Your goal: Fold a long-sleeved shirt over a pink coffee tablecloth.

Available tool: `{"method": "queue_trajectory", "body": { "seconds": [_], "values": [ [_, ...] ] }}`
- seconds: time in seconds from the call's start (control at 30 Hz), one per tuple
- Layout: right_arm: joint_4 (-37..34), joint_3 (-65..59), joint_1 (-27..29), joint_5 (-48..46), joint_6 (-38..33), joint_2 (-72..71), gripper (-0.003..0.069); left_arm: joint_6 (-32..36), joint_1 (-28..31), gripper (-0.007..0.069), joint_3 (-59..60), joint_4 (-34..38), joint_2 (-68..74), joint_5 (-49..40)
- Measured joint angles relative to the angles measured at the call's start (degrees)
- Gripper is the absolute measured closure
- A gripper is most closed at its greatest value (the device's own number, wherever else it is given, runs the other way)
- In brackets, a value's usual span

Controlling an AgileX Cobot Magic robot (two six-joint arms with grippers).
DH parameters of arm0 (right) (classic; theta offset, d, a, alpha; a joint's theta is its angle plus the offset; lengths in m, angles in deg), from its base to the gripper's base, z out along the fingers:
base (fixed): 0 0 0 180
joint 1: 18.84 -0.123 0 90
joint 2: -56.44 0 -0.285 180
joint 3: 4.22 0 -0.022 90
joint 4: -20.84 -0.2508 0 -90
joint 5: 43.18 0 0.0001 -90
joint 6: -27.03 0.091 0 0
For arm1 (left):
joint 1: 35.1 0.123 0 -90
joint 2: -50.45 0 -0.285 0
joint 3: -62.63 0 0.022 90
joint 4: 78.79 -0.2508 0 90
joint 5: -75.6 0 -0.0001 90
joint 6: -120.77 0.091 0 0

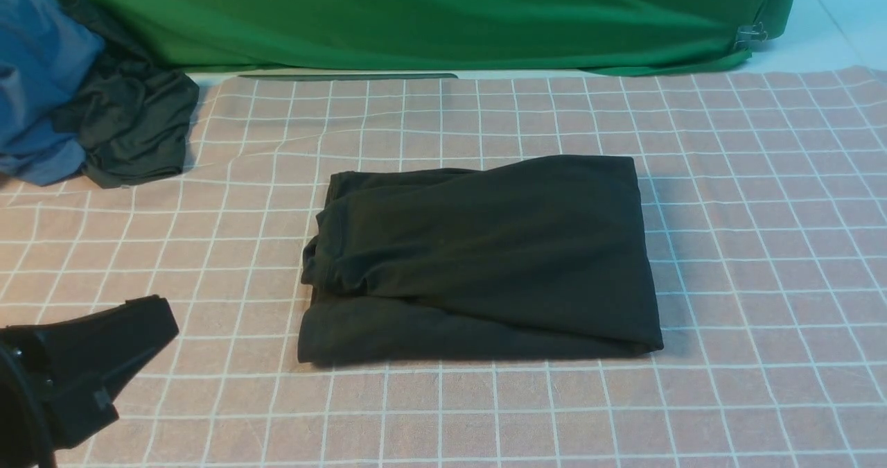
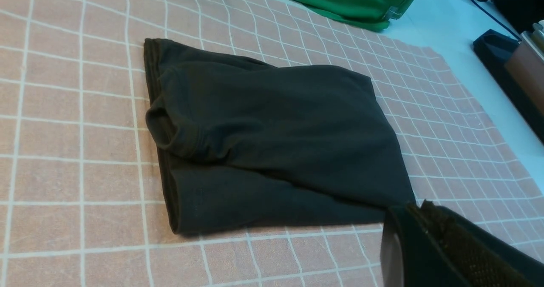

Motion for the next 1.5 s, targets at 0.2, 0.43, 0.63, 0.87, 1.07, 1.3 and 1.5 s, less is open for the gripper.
{"method": "queue_trajectory", "body": {
  "seconds": [0.2, 0.43, 0.63, 0.87, 1.07, 1.3, 1.5],
  "values": [
    [0.0, 0.0, 0.0, 0.0, 0.0, 0.0, 0.0558, 0.4, -0.1, 0.0578, 0.0, -2.4, 0.0, 0.0],
    [0.0, 0.0, 0.0, -0.1, 0.0, 0.0, 0.0545, 2.6, 0.3, 0.0578, 3.2, -9.4, -2.6, 6.6],
    [0.0, 0.0, 0.0, -0.1, 0.0, 0.0, 0.0517, 7.0, 7.5, 0.0578, 18.7, -8.6, -14.1, 26.6],
    [0.0, 0.0, 0.0, -0.1, 0.0, 0.0, 0.0496, 7.3, 18.0, 0.0578, 29.8, -8.1, -24.4, 22.7],
    [0.0, 0.0, 0.0, -0.1, 0.0, 0.0, 0.0481, 7.5, 20.2, 0.0578, 30.1, -8.1, -24.8, 16.9],
    [0.0, 0.0, 0.0, -0.1, 0.0, 0.0, 0.0471, 7.4, 20.2, 0.0578, 30.1, -8.1, -24.9, 16.9],
    [0.0, 0.0, 0.0, -0.1, 0.0, 0.0, 0.0463, 7.4, 20.2, 0.0578, 30.1, -8.2, -24.9, 16.9]
  ]
}}
